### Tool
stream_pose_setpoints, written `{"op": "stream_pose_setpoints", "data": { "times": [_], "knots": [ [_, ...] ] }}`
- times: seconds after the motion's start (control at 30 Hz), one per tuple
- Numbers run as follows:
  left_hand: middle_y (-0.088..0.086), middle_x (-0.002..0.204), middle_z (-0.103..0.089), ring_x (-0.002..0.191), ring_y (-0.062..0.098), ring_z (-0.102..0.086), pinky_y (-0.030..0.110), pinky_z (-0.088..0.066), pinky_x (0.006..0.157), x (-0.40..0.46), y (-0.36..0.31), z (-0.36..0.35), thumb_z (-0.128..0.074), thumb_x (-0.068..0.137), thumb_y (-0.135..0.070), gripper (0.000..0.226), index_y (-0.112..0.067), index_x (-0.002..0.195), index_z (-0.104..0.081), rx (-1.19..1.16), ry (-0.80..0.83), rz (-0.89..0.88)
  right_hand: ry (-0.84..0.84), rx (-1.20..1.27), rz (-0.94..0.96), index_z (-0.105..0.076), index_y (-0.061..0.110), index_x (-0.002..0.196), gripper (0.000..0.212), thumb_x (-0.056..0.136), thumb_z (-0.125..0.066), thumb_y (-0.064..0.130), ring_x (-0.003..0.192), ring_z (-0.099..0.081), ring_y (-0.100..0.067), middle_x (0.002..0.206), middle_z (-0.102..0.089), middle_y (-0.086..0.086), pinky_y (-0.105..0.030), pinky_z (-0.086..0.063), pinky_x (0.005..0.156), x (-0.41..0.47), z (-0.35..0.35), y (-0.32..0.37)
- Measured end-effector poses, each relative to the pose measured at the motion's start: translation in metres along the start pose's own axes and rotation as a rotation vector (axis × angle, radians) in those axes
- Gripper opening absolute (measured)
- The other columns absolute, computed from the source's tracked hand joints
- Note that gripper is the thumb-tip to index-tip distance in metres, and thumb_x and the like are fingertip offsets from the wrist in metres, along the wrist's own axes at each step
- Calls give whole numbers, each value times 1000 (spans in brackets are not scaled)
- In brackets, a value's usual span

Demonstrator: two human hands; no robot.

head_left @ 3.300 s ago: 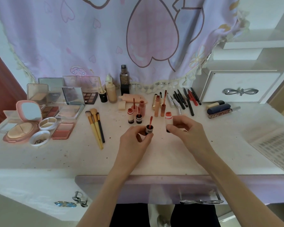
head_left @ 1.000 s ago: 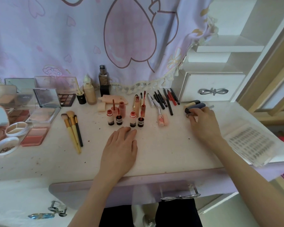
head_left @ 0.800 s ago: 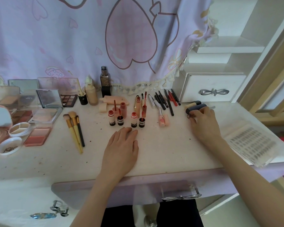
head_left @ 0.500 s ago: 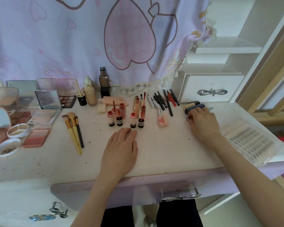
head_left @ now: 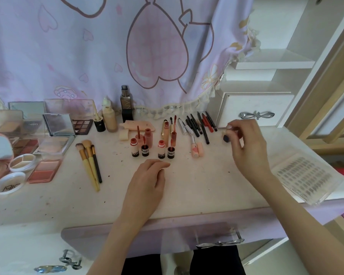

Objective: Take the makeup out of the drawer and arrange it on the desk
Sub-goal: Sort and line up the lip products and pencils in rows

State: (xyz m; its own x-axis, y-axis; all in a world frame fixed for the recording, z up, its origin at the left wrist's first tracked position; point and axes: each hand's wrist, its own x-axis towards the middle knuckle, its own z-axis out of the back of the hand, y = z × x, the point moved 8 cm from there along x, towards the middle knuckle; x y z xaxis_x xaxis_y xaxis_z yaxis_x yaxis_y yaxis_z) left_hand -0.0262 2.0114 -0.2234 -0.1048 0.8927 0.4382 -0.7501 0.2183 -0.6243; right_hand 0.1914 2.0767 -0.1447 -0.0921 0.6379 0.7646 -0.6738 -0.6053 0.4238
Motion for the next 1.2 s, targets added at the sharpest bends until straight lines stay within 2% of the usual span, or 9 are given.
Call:
{"op": "stream_pose_setpoints", "data": {
  "times": [0.1,0.2,0.33,0.57,0.67,0.87,1.0,1.1,1.2],
  "knots": [
    [-17,110,-47,99,-1,-51,19,-45,88,6,-23,3,-46,92,-32,35,-24,125,-52,-134,14,-36,-152,427,-317,-52,20,86,9,91,-54,13,71,-56,-18,85,-57,0,-23,-46,70,1,11,3],
    [-22,111,-41,94,-12,-45,11,-42,78,13,-51,-8,-34,83,-57,58,-31,135,-36,-160,129,-89,-132,791,-519,-51,7,88,6,93,-53,6,54,-49,-11,65,-56,0,-22,-43,54,-6,-4,15],
    [-16,85,-44,71,-5,-45,13,-35,64,14,-67,-16,-41,96,-23,29,-21,125,-45,-128,155,-117,5,1067,-662,-51,3,91,8,95,-49,9,48,-45,-12,58,-54,-1,-20,-41,50,-26,-28,28],
    [-15,65,-41,58,6,-42,24,-32,57,-5,-46,-8,-36,97,-35,23,-25,111,-51,26,146,-100,318,885,-786,-62,-2,80,30,91,-57,26,42,-34,-10,48,-44,2,-18,-30,41,-56,-53,24],
    [-13,57,-41,55,10,-41,26,-33,57,-8,-41,-5,-38,96,-37,24,-26,112,-52,47,167,-110,351,897,-745,-61,1,76,29,93,-52,23,41,-31,-8,46,-41,5,-17,-28,42,-59,-57,28],
    [-9,55,-47,54,3,-45,14,-33,52,-4,-31,-2,-50,91,-37,19,-34,110,-55,-98,291,-54,405,905,-673,-64,3,82,25,90,-51,23,44,-35,-7,50,-45,4,-16,-33,44,-63,-61,32],
    [-8,65,-52,58,-1,-50,9,-40,56,-3,-21,13,-61,86,-25,26,-39,96,-41,-186,230,-13,352,1090,-842,-65,3,78,27,77,-60,30,43,-35,-9,51,-45,1,-17,-31,41,-67,-64,20],
    [-5,60,-53,51,5,-45,14,-38,49,0,-13,29,-51,91,-27,14,-32,80,-44,-191,127,20,393,1167,-858,-63,1,81,24,78,-58,25,45,-31,-9,53,-39,0,-17,-27,43,-69,-68,18],
    [-6,57,-52,46,6,-43,19,-38,51,2,-4,28,-34,88,-46,24,-32,74,-46,-119,177,70,424,1129,-778,-63,3,86,17,83,-54,17,50,-37,-10,57,-44,-2,-19,-31,46,-70,-70,21]
  ]
}}
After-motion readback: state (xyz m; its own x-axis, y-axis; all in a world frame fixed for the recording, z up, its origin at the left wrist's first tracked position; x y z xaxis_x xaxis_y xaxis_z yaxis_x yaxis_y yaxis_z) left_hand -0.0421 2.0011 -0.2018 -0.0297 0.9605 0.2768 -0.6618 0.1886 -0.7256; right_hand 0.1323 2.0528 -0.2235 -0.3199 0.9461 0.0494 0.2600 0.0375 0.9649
